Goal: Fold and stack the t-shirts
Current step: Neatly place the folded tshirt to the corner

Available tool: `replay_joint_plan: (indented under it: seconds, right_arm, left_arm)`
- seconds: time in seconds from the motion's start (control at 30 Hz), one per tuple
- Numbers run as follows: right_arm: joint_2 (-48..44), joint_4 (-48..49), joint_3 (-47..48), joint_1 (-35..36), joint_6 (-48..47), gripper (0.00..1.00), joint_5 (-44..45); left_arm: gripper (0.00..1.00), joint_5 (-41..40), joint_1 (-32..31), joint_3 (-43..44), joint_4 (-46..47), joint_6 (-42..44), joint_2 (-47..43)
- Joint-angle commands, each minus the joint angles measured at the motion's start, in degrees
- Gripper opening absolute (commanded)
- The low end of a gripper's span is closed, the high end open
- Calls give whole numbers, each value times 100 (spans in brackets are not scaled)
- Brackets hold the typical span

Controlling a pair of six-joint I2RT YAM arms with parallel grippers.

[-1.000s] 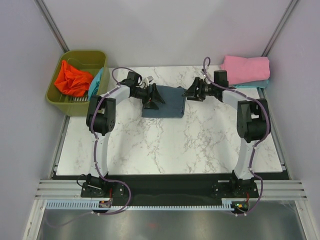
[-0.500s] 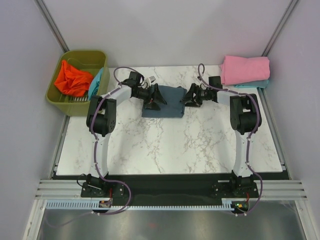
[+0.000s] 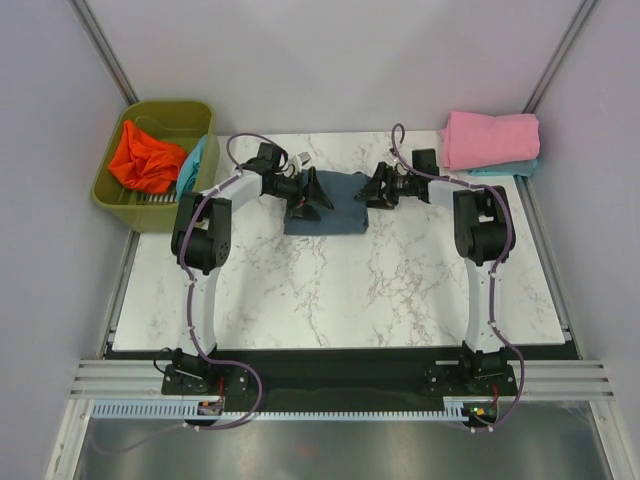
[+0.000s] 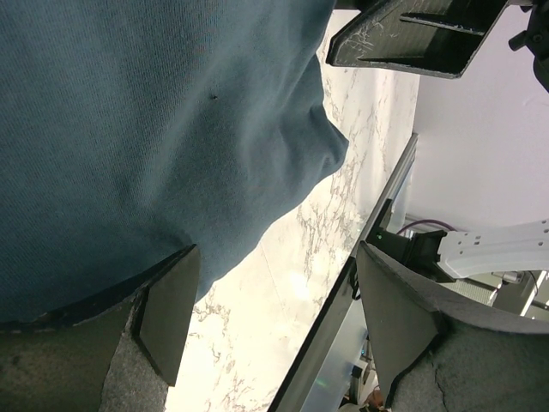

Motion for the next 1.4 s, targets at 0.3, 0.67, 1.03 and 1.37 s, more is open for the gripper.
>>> replay_joint_plan:
  seconds: [0.3,0.67,1.03,1.37]
  right_arm:
    - [-51,-103,-338,-30,-166,73,436]
    - [608,203,32,190,291,73,410]
    - [740,758,-170,199,940,71,191]
    - [960,1233,-311,225,1460,70,41]
  left_arm:
    - [80,10,-157,213,88,61,147]
    - [80,-69,-271,187,88,44,226]
    - [80,-157,-333,240,88,70,252]
    - [80,-218,-385,231,71,87,252]
